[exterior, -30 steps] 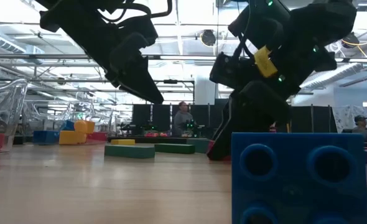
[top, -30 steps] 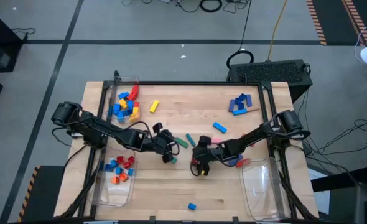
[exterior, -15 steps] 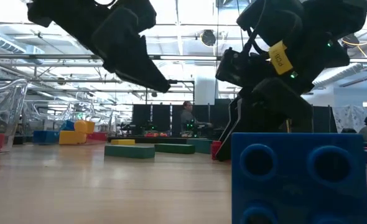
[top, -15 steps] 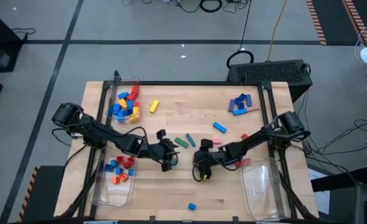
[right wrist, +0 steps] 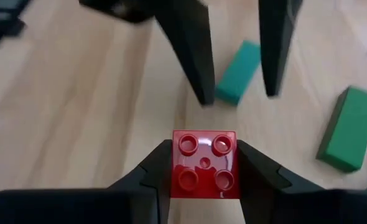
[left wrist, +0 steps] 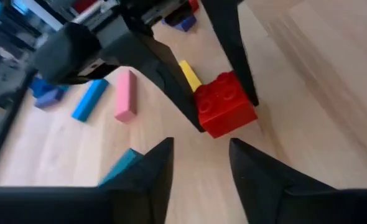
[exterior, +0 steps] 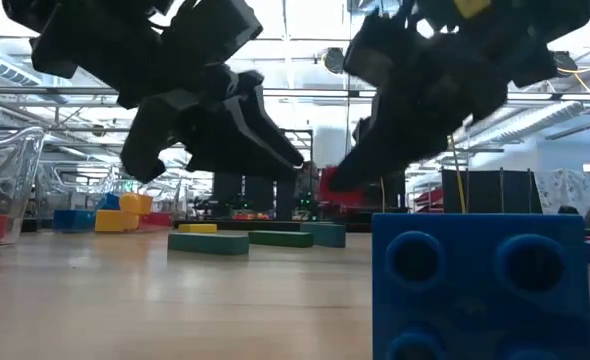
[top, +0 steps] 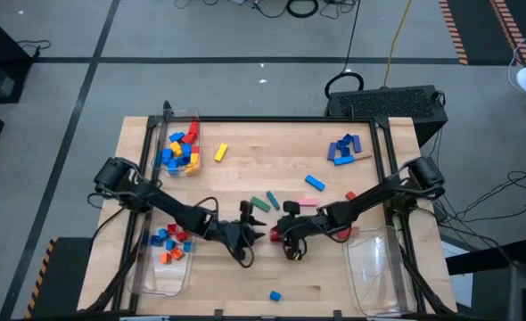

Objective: Sort blocks by size
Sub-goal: Put the red four stud game piece into the bottom left transparent bin

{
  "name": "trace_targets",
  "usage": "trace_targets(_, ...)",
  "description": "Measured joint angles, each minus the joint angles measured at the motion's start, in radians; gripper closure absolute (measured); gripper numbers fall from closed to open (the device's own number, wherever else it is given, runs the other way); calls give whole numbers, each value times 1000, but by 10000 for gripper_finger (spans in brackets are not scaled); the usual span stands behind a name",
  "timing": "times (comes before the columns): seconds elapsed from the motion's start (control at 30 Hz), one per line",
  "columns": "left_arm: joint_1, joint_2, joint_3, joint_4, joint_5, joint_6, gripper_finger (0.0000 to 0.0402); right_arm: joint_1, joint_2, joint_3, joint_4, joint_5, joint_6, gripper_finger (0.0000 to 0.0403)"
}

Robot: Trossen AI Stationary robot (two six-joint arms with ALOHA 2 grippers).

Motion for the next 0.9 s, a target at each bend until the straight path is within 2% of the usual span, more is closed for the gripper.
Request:
trace_targets(0.2,-22,1,13,35,-29,106,167,-15,-16,0,57,-104,9,286)
trace_targets(0.33,-37,0,15,55,-12,160,139,-31,-16,-1,107,-196,20,286)
trace_targets(0.6,-78,1,15,122,-8,222,148,-56,-16,0,158,-242,50,286)
trace_targets(0.77,-84,1,15,123,-23,246,158,-67,-16,-1,219,-337,66,286)
trace_targets(0.9,-84,0,15,141,-38,266,166,-72,-16,-1,236,-358,75,286)
